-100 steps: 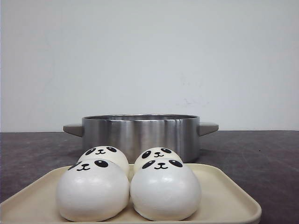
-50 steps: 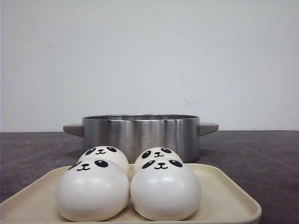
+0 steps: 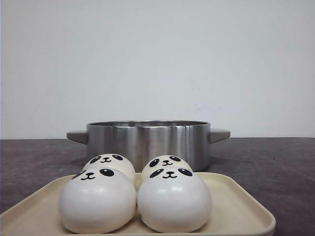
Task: Steam buns
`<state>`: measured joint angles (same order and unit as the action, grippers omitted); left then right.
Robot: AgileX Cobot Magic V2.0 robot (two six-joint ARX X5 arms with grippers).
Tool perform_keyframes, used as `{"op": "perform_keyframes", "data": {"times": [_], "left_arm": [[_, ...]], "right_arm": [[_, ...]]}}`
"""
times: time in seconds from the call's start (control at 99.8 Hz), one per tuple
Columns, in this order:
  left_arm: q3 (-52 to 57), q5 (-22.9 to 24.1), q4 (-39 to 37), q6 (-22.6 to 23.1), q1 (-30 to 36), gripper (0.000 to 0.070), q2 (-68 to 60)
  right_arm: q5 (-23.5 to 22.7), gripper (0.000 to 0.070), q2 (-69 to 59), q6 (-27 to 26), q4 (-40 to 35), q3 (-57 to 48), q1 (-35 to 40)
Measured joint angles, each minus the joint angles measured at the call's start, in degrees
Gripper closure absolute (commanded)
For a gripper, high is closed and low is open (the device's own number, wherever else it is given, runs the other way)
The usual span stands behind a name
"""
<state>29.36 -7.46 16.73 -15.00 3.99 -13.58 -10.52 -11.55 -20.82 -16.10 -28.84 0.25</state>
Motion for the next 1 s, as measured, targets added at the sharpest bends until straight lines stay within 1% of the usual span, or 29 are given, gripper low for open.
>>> {"op": "perform_keyframes", "data": {"times": [0.09,0.11,0.14,0.15,0.16,0.17,0.18,0.19,0.2,0.21,0.22,0.24,0.26,0.28,0.31,0.421,0.491,0.551,0.641,0.701,0.751,0.881,0.951,1.002], "left_arm": [[7.9,-1.5,1.4,2.3,0.0,0.0693,-7.6],[9.5,-2.0,1.8,2.5,0.0,0.0678,-9.2],[11.9,-2.6,2.3,2.8,0.0,0.0600,-11.2],[12.7,-2.8,2.5,2.9,0.0,0.0586,-11.8],[13.4,-3.1,2.6,3.0,0.0,0.0532,-12.5],[14.1,-3.3,2.8,3.1,0.0,0.0515,-13.0],[14.7,-3.5,2.9,3.1,0.0,0.0453,-13.6],[15.3,-3.6,3.1,3.1,0.0,0.0410,-14.1],[15.9,-3.8,3.2,3.2,0.0,0.0365,-14.6],[16.5,-4.0,3.3,3.3,0.0,0.0342,-15.1],[16.9,-4.2,3.4,3.3,0.0,0.0279,-15.5],[17.8,-4.6,3.6,3.3,0.0,0.0207,-16.2],[18.6,-5.0,3.8,3.3,0.0,0.0153,-16.8],[19.2,-5.6,4.1,3.3,0.0,0.0121,-17.3],[19.8,-6.8,4.2,3.3,0.0,0.0105,-17.7],[20.3,-12.1,4.7,2.8,0.0,0.0108,-18.3],[20.3,-13.1,5.4,2.4,0.3,0.0108,-18.3],[20.3,-13.3,5.4,2.3,0.7,0.0108,-18.3],[20.3,-13.3,5.4,2.1,1.4,0.0108,-18.3],[20.3,-13.3,5.4,2.1,2.1,0.0108,-18.3],[20.3,-13.3,5.4,2.1,2.8,0.0108,-18.3],[20.3,-13.4,5.4,1.8,4.4,0.0108,-18.3],[20.3,-13.4,5.4,0.6,5.5,0.0108,-18.2],[20.3,-13.4,5.4,-0.1,6.1,0.0108,-18.1]], "right_arm": [[0.0,0.0694,-6.5,4.4,-5.0,-10.1,0.0],[-0.3,0.0689,-7.7,5.0,-6.1,-12.2,0.0],[-1.1,0.0655,-9.4,5.9,-7.5,-15.2,0.0],[-1.5,0.0629,-9.9,6.1,-7.9,-16.1,0.0],[-1.9,0.0596,-10.4,6.3,-8.2,-17.0,0.0],[-2.3,0.0558,-10.9,6.5,-8.5,-17.9,0.0],[-2.9,0.0513,-11.4,6.7,-8.7,-18.7,0.0],[-3.4,0.0465,-11.8,6.9,-8.9,-19.5,0.0],[-4.1,0.0388,-12.2,7.1,-9.0,-20.3,0.0],[-4.7,0.0360,-12.5,7.2,-9.0,-21.0,0.0],[-5.3,0.0308,-12.9,7.3,-9.0,-21.7,0.0],[-6.7,0.0208,-13.5,7.5,-9.0,-23.0,0.0],[-8.1,0.0135,-14.1,7.5,-9.0,-24.2,0.0],[-9.4,0.0093,-14.6,7.5,-8.9,-25.4,0.0],[-11.1,0.0091,-15.3,7.5,-9.0,-26.9,0.0],[-16.5,0.0096,-18.6,6.6,-9.7,-32.0,0.0],[-18.9,0.0110,-22.2,6.2,-10.7,-35.4,0.4],[-19.7,0.0134,-25.8,6.0,-12.5,-38.0,1.6],[-19.3,0.0137,-32.0,6.0,-17.1,-40.8,5.6],[-17.5,0.0137,-36.1,6.0,-21.0,-41.2,9.4],[-14.9,0.0137,-39.6,6.0,-24.8,-41.2,13.4],[-4.4,0.0137,-48.8,5.9,-33.4,-40.7,26.2],[0.3,0.0137,-52.8,4.8,-34.9,-40.7,33.0],[2.3,0.0137,-55.4,3.4,-34.6,-40.7,36.9]]}}
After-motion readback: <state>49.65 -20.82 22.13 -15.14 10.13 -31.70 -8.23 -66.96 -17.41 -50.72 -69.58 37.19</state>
